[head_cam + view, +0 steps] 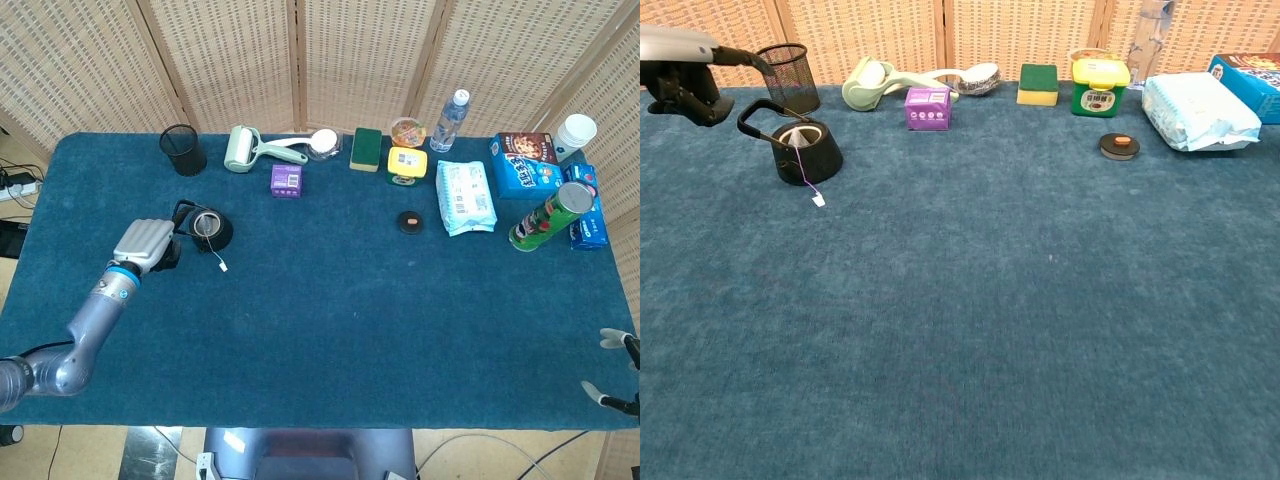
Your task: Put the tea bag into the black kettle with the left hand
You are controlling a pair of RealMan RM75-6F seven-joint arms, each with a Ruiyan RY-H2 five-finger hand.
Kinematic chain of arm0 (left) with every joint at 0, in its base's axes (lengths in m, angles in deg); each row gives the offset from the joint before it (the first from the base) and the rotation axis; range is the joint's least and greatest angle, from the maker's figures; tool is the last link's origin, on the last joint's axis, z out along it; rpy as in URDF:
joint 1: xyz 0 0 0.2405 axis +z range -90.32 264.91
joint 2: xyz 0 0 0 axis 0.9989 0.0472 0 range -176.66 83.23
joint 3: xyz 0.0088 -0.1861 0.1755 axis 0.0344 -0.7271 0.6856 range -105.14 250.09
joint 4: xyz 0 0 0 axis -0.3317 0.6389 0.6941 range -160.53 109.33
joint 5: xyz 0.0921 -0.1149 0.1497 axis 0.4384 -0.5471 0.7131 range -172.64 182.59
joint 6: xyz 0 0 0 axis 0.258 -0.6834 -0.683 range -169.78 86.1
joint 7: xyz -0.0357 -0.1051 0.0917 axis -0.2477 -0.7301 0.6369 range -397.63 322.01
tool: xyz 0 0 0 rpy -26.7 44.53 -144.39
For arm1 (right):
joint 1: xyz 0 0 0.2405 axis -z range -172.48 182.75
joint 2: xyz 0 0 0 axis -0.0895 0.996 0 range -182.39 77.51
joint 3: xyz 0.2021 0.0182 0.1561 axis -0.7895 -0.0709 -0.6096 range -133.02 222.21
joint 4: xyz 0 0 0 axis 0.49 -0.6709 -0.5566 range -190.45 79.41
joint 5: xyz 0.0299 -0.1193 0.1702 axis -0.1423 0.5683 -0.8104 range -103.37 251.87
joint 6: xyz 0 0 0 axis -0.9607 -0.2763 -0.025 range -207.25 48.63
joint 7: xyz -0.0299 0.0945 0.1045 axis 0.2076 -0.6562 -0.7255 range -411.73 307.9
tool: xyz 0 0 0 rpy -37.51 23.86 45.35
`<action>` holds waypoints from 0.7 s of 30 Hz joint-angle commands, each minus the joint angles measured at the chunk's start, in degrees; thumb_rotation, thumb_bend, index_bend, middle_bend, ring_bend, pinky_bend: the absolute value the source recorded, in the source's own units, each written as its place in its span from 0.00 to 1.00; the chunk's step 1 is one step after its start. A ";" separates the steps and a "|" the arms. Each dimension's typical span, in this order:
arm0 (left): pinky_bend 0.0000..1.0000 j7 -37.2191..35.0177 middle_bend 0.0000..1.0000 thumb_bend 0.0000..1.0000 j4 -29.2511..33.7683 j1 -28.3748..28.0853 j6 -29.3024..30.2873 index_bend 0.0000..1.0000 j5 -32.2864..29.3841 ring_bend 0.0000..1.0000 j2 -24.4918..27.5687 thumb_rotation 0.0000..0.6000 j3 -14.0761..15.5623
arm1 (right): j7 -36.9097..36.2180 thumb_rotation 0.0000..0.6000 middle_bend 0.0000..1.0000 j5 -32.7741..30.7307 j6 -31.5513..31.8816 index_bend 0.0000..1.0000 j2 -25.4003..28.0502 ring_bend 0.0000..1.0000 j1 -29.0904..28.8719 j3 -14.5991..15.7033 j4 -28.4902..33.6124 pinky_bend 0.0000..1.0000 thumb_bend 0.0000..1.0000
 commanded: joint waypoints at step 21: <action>0.47 -4.91 0.36 0.52 10.32 34.96 45.42 0.00 35.44 0.31 -0.82 1.00 6.67 | 6.20 1.00 0.37 7.47 3.06 0.26 -0.54 0.30 -3.13 0.10 4.64 0.35 0.10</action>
